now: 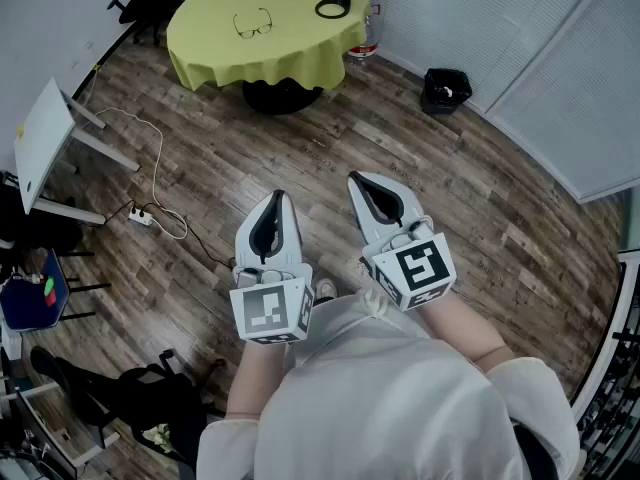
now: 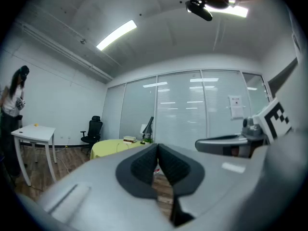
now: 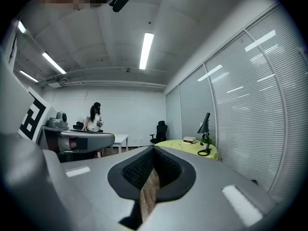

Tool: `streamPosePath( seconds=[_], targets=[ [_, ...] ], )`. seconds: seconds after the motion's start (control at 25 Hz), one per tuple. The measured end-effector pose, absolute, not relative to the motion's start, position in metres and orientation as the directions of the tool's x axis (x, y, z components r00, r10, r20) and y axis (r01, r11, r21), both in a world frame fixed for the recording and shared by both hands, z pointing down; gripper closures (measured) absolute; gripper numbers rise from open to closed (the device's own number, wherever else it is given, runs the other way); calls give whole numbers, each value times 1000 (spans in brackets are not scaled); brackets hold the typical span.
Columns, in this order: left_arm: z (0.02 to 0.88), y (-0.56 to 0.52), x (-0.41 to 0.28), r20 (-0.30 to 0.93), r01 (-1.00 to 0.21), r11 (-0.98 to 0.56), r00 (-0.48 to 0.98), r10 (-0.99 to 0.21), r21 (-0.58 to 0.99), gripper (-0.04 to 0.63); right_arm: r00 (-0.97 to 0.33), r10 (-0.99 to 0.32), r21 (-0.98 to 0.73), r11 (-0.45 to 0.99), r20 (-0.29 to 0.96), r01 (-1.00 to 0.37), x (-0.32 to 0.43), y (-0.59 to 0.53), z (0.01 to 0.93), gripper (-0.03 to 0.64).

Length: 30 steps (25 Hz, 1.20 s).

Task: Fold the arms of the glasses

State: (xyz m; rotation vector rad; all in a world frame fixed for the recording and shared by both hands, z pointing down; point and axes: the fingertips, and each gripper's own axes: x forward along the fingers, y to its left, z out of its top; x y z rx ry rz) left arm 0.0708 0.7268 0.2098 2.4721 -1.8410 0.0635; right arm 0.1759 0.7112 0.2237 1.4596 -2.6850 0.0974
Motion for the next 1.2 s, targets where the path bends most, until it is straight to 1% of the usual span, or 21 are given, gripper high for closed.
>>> streamPosePath(
  seconds=[0.24,0.36,0.56,0.92,1.2],
  targets=[
    [215,720,67,71,-957,-286,289,-955,48,589,-541,-832,7,546,119,-838,172,705,231,618],
    [214,720,61,50,-954,-293,296,-954,69,589,-520,-846,41,527,119,-849,166,701,232,618],
    [213,717,39,25,-950,-305,307,-951,70,589,-515,-850,31,521,111,-853,143,693,234,618],
    [241,693,-12,76,-950,-290,299,-951,115,589,-520,-840,35,530,154,-847,94,670,256,618],
    [250,638,-30,94,-956,-261,274,-957,133,589,-518,-840,49,531,160,-846,79,609,266,618]
  ],
)
